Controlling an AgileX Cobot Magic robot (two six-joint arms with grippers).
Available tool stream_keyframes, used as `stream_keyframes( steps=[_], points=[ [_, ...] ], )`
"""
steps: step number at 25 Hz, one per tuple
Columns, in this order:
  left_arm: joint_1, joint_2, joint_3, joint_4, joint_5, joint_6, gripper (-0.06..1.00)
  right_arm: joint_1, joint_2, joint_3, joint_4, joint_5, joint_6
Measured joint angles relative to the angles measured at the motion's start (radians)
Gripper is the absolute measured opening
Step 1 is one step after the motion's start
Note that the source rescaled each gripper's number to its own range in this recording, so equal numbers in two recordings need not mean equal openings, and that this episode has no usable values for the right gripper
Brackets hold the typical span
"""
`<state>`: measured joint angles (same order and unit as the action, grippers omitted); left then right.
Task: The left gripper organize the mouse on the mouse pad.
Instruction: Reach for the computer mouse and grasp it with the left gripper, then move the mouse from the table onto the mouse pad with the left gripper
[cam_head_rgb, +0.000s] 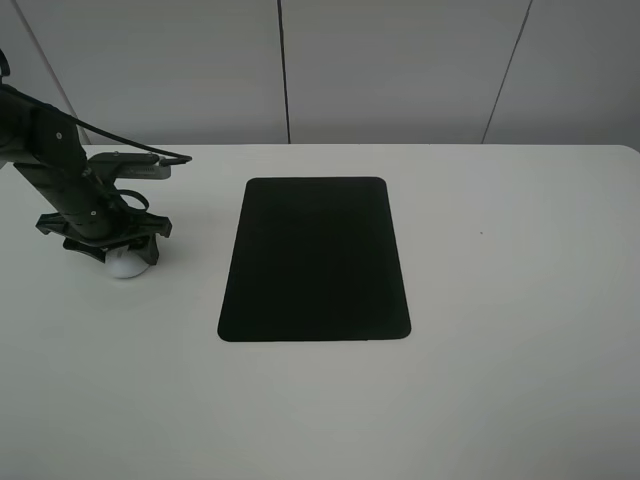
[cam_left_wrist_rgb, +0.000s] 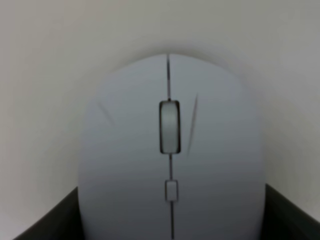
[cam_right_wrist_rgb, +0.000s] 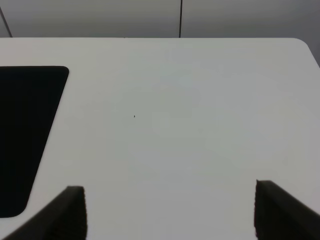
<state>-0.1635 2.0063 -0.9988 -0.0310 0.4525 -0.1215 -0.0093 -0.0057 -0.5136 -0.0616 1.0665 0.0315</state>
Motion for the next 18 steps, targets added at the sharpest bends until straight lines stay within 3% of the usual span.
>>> stream_keyframes(
  steps=[18],
  points=[
    [0.0, 0.0, 0.0, -0.005, -0.005, -0.003, 0.0, 0.0, 0.0, 0.0, 0.0, 0.0, 0.0]
  ],
)
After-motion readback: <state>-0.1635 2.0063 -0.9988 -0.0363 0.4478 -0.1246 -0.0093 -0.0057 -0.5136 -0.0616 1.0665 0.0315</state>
